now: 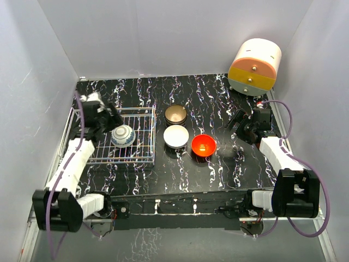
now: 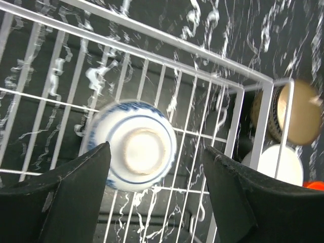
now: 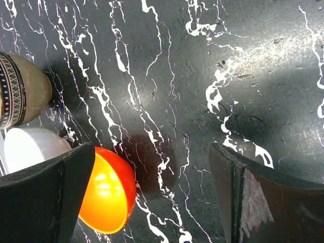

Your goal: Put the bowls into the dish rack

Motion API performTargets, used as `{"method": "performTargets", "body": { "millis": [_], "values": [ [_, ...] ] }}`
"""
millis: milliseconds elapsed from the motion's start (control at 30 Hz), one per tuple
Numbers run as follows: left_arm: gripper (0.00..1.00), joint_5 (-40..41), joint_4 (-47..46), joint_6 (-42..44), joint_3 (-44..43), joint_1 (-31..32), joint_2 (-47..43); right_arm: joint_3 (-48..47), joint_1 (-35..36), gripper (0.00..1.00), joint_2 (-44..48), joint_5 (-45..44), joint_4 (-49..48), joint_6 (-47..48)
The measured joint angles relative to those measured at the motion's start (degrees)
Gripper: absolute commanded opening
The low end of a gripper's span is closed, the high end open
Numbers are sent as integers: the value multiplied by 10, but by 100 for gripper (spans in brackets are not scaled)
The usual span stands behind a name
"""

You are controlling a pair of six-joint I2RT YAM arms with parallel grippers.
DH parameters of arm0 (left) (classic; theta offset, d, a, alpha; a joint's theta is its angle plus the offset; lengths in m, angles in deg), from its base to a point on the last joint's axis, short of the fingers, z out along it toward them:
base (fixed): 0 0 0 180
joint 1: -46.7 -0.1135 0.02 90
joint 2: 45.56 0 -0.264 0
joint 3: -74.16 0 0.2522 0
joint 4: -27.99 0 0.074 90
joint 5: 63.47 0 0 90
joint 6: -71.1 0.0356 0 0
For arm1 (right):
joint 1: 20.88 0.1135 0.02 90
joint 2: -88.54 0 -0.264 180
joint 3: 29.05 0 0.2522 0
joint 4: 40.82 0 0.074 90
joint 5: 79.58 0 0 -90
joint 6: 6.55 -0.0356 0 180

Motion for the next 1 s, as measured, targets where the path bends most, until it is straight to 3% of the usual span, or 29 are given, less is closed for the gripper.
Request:
{"method": "performTargets", "body": {
  "millis": [100,200,533,1000],
  "values": [
    [73,49,25,23,-31,76,61,2,0,98,0,1,-2,0],
    [73,77,41,34,-36,113,91,2,0,98,0,2,-2,0],
    [73,153,60,48,-36,118,96,3,-1,98,0,2,-3,1],
    [71,162,57,50,-35,121,133,14,-4,98,-1,3,-12,1]
  ]
}}
